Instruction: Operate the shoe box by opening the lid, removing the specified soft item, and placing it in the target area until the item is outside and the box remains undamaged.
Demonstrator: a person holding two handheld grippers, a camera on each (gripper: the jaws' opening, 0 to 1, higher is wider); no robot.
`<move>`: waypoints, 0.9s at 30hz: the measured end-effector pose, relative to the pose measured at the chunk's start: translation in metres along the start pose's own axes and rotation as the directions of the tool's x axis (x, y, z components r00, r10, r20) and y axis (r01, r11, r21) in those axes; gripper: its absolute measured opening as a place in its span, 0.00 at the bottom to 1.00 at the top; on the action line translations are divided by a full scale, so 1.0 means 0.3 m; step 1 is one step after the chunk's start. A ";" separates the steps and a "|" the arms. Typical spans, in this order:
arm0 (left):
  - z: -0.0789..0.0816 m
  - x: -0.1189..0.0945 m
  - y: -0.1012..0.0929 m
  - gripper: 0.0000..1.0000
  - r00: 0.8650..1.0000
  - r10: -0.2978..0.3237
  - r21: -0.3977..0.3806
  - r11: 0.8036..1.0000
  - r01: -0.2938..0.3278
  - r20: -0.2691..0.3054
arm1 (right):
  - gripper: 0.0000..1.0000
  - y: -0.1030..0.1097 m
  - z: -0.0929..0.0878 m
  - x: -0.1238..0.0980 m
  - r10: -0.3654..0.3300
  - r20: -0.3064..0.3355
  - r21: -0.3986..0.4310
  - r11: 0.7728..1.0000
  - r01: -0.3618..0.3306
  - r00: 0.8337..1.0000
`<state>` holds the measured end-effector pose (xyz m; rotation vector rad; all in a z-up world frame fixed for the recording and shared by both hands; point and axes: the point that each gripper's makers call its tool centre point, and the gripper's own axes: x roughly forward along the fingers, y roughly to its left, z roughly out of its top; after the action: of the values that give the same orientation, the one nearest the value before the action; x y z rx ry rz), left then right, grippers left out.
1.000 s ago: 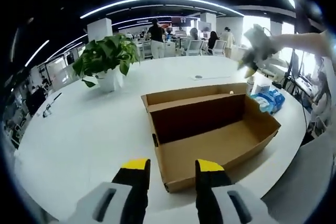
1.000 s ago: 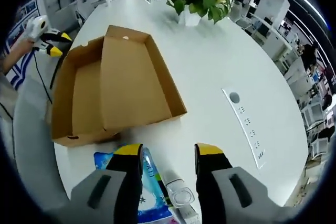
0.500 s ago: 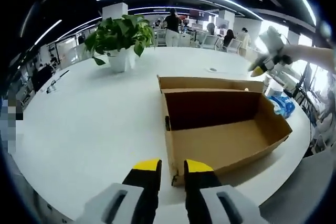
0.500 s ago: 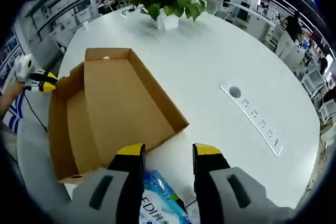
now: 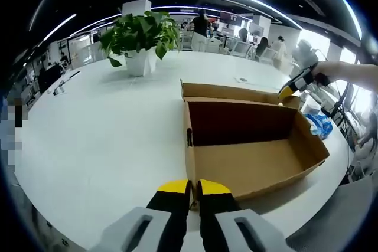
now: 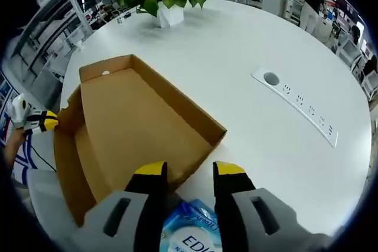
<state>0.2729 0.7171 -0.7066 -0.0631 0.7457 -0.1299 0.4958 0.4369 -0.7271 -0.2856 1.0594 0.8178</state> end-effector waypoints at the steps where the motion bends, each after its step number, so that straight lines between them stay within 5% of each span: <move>1: 0.000 0.000 0.000 0.04 1.000 0.000 0.000 1.000 0.000 0.000 | 0.25 0.001 -0.001 0.004 -0.002 -0.003 0.008 1.000 0.002 1.000; 12: 0.000 0.001 -0.002 0.04 1.000 -0.007 -0.018 1.000 0.007 -0.005 | 0.12 -0.002 -0.023 0.028 -0.036 -0.037 0.147 0.988 0.041 0.999; 27: -0.001 0.004 -0.005 0.03 1.000 -0.011 -0.023 1.000 0.010 -0.029 | 0.07 0.005 -0.008 -0.004 -0.103 -0.025 0.131 0.986 0.106 0.994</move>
<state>0.2735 0.7156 -0.7074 -0.0871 0.7763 -0.1326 0.4927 0.4360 -0.7270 -0.2341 1.1014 0.6489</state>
